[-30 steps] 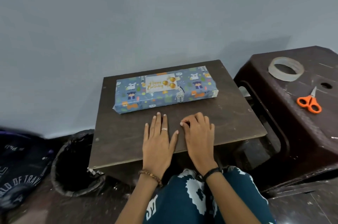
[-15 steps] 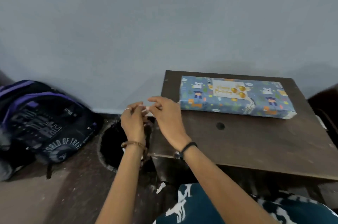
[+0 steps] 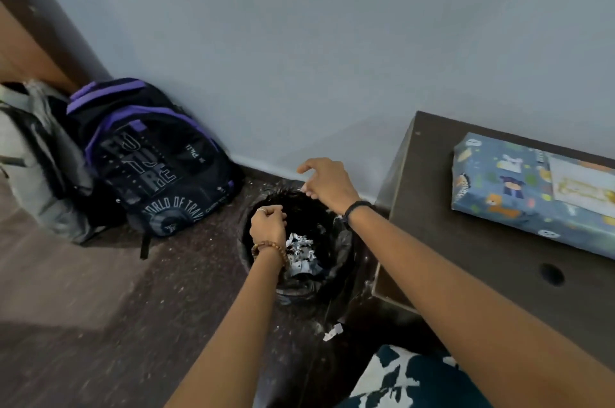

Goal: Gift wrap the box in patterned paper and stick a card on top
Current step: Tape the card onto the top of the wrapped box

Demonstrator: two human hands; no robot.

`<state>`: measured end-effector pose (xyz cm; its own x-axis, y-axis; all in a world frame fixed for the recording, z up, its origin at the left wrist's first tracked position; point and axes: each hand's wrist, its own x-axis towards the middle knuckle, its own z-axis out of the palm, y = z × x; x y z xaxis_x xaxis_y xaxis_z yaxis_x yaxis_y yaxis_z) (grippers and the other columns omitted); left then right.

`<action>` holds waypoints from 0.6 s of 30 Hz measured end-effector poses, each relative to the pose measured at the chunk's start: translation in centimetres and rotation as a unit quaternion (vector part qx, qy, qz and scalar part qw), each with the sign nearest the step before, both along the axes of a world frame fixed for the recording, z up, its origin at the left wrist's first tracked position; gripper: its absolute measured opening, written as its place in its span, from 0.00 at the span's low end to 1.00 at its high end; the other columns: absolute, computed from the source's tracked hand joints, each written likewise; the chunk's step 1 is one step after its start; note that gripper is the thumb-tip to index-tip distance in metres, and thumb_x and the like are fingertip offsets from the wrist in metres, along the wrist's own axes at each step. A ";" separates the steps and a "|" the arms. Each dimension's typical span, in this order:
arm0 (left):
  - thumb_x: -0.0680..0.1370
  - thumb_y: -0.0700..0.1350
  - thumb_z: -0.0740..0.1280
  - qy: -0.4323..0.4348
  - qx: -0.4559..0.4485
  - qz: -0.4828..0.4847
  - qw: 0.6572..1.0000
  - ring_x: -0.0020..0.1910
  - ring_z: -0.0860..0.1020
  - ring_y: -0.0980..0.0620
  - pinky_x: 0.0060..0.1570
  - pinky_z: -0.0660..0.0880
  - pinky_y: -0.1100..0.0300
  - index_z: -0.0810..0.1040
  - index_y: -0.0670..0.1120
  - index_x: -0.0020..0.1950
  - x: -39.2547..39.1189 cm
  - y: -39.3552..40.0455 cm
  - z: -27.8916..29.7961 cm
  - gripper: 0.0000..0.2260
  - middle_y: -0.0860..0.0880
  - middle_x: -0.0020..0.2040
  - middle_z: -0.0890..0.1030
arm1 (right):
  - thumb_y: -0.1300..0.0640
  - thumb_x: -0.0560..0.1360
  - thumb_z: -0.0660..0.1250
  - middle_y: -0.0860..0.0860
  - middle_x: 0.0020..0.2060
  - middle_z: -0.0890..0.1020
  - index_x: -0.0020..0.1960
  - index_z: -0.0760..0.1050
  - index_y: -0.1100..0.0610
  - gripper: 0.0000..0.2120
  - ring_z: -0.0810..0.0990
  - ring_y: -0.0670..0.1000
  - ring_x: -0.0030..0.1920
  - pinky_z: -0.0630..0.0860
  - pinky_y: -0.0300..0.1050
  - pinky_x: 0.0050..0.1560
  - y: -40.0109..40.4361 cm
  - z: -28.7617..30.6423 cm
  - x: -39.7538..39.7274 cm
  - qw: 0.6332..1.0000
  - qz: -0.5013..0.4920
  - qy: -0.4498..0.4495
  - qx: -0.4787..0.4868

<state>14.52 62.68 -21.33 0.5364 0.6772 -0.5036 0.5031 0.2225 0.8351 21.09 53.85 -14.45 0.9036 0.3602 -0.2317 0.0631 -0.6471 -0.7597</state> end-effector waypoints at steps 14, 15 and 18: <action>0.79 0.37 0.60 0.041 -0.018 -0.060 0.997 0.35 0.73 0.57 0.36 0.73 0.60 0.77 0.42 0.48 -1.0 2.3 -2.2 0.06 0.51 0.37 0.76 | 0.71 0.70 0.67 0.61 0.41 0.80 0.50 0.70 0.58 0.14 0.82 0.57 0.38 0.81 0.51 0.46 1.0 -1.4 0.2 0.999 0.004 0.043 -0.024; 0.78 0.36 0.61 0.038 -0.011 -0.064 0.997 0.35 0.73 0.57 0.36 0.73 0.61 0.77 0.41 0.48 -0.9 2.3 -2.1 0.06 0.51 0.37 0.76 | 0.71 0.70 0.68 0.61 0.39 0.80 0.49 0.70 0.59 0.13 0.82 0.56 0.37 0.82 0.51 0.45 0.9 -1.5 0.2 0.999 -0.007 0.050 -0.014; 0.77 0.36 0.64 0.042 0.003 -0.071 0.997 0.34 0.74 0.57 0.43 0.75 0.56 0.78 0.41 0.48 -0.9 1.9 -1.9 0.04 0.48 0.41 0.78 | 0.70 0.68 0.71 0.58 0.39 0.78 0.46 0.70 0.59 0.13 0.82 0.57 0.39 0.82 0.51 0.45 0.8 -1.5 -0.1 0.998 -0.025 0.049 0.006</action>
